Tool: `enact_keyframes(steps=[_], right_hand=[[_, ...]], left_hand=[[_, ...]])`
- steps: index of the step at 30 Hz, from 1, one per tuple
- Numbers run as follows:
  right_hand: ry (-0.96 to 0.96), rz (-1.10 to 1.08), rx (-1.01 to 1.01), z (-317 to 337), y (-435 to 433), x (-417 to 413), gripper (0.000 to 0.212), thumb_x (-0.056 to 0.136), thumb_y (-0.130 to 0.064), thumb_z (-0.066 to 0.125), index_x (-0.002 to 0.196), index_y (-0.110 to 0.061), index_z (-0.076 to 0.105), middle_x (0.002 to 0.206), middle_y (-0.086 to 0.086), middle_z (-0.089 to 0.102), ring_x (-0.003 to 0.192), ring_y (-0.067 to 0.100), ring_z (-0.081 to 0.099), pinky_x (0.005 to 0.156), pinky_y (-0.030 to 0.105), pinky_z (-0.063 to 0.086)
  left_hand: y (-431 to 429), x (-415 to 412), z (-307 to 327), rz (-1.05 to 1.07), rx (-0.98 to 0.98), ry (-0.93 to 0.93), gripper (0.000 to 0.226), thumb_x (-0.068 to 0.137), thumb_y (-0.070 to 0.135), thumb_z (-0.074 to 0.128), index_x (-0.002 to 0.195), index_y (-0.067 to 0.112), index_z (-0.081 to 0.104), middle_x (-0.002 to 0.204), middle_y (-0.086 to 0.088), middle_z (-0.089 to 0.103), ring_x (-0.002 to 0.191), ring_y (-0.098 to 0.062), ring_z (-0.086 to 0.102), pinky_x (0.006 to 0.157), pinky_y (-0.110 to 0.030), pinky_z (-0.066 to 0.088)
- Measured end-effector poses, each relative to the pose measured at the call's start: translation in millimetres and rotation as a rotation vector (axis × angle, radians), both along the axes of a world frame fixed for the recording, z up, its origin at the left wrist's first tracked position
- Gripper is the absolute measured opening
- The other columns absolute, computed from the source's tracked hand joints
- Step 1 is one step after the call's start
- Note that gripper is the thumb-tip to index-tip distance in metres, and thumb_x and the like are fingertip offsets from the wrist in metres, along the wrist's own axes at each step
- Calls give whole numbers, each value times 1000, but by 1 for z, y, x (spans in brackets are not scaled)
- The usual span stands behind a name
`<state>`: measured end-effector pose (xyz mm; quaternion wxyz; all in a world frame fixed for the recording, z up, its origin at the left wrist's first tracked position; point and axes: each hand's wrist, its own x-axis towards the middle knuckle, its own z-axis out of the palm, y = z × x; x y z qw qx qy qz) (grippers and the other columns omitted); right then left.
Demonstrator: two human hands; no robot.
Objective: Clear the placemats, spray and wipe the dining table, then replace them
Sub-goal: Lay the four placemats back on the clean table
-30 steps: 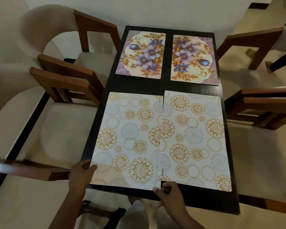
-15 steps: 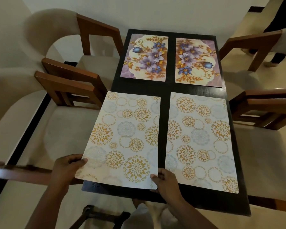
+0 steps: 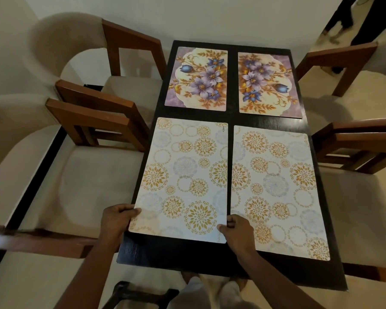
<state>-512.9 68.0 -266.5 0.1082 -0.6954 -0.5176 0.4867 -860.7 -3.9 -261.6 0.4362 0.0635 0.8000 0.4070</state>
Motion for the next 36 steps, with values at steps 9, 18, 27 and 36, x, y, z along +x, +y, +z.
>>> enact_keyframes(steps=[9, 18, 27, 36], right_hand=[[-63, 18, 55, -1, -3, 2, 23, 87, -25, 85, 91, -15, 65, 79, 1, 65, 70, 16, 63, 60, 24, 42], [-54, 48, 57, 2, -2, 2, 24, 87, -25, 84, 90, -14, 63, 73, 0, 61, 65, 21, 61, 62, 30, 48], [-80, 78, 84, 5, -2, 3, 30, 88, -25, 84, 89, -11, 58, 70, 1, 59, 58, 13, 53, 54, 22, 39], [-113, 157, 132, 15, -5, 34, 36, 90, -46, 79, 77, -19, 58, 62, -2, 63, 51, 9, 56, 51, 19, 39]], left_hand=[[-5, -3, -12, -111, -34, 201, 7, 84, 16, 86, 90, 14, 84, 81, -5, 81, 78, -28, 79, 83, -52, 65], [-3, -1, -7, -150, -71, 285, 5, 86, 14, 84, 91, 15, 82, 82, -4, 80, 78, -25, 78, 77, -42, 63], [-2, 0, -3, -230, -121, 374, 4, 85, 15, 84, 84, 16, 81, 79, -3, 79, 76, -22, 76, 72, -38, 61], [4, 22, 8, -428, -72, 743, 19, 78, 6, 85, 94, 11, 75, 83, -1, 67, 73, -18, 61, 72, -31, 45]])
